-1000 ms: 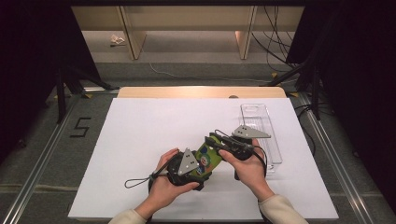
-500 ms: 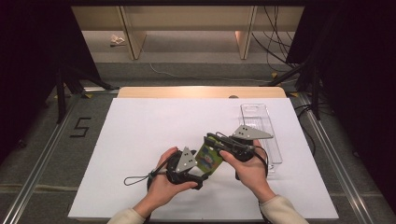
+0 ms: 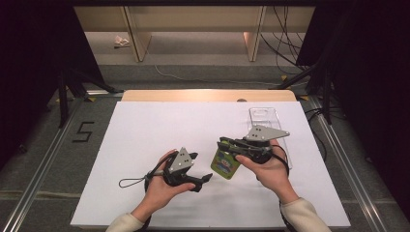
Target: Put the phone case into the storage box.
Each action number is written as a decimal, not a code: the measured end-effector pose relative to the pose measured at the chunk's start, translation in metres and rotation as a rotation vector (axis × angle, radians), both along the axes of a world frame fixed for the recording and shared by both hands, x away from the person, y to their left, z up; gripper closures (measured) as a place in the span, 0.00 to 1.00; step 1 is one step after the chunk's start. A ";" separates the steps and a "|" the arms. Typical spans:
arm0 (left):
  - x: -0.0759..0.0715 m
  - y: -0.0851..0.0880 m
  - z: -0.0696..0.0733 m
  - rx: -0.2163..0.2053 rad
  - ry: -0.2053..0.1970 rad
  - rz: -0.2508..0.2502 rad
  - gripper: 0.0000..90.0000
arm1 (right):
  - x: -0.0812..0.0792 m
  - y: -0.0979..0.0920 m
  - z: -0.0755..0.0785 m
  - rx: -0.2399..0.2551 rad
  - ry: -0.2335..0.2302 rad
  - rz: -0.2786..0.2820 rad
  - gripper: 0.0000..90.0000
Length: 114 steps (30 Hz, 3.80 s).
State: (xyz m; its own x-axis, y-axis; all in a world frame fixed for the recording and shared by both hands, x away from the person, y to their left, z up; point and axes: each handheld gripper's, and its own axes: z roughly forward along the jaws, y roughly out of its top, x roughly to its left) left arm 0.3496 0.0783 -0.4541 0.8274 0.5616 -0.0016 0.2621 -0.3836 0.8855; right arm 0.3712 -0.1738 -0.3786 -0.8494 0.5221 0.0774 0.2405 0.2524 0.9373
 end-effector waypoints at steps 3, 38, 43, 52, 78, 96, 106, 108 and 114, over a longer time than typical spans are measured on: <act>0.000 0.000 0.000 -0.001 -0.007 -0.009 0.19 | -0.001 0.000 0.001 -0.026 0.005 0.049 0.86; 0.000 -0.016 -0.011 0.034 0.038 -0.218 0.39 | -0.008 0.011 0.003 -0.075 0.027 0.195 0.86; 0.000 -0.020 -0.012 0.051 0.049 -0.240 0.42 | -0.009 0.015 0.002 -0.074 0.031 0.213 0.86; 0.000 -0.021 -0.014 0.051 0.052 -0.269 0.55 | -0.010 0.018 0.000 -0.068 0.039 0.233 0.86; 0.002 -0.016 -0.011 0.034 0.068 -0.249 0.85 | -0.010 0.019 0.001 -0.040 0.030 0.261 0.86; 0.002 -0.016 -0.011 0.040 0.076 -0.248 0.86 | -0.010 0.019 0.000 -0.045 0.031 0.267 0.85; 0.002 -0.015 -0.011 0.032 0.098 -0.254 0.86 | -0.008 0.018 -0.002 -0.046 0.020 0.271 0.79; 0.003 -0.015 -0.011 0.032 0.095 -0.248 0.86 | -0.007 0.017 -0.002 -0.047 0.012 0.267 0.75; 0.003 -0.014 -0.010 0.034 0.088 -0.228 0.86 | -0.006 0.016 -0.003 -0.059 -0.031 0.222 0.51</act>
